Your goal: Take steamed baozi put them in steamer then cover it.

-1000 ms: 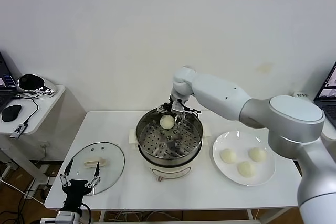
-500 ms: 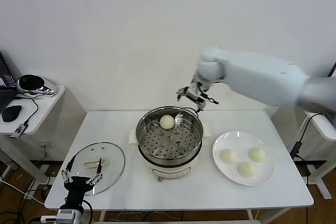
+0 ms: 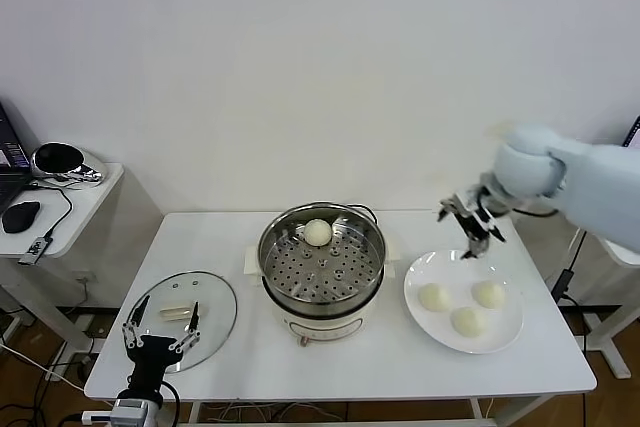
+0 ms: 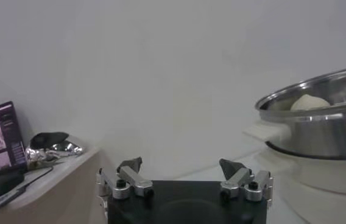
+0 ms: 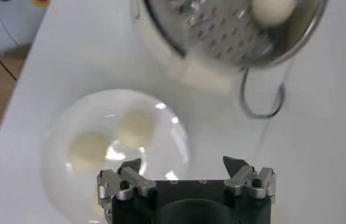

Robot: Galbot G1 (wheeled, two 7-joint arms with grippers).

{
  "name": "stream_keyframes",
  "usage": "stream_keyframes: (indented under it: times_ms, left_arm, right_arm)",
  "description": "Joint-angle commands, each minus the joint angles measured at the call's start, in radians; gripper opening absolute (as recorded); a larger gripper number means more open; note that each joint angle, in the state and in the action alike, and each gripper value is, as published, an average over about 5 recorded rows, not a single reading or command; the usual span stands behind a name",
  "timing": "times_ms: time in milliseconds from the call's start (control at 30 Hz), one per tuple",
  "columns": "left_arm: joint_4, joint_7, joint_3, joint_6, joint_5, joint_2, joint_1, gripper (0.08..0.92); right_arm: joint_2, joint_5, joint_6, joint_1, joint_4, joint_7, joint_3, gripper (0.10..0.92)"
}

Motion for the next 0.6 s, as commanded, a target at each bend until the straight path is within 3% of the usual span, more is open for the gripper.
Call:
stream_keyframes:
  times_ms: [33, 600]
  left_arm:
    - [0.005, 0.0, -0.004, 0.0, 0.004, -0.008, 0.003, 0.823]
    - [0.004, 0.0, -0.029, 0.0, 0.006, -0.012, 0.015, 0.823]
  right_arm:
    - [-0.108, -0.152, -0.044, -0.429, -0.051, 0.015, 0.318, 0.823]
    - [0.097, -0.203, 0.005, -0.645, -0.261, 0.034, 0.473, 0.823]
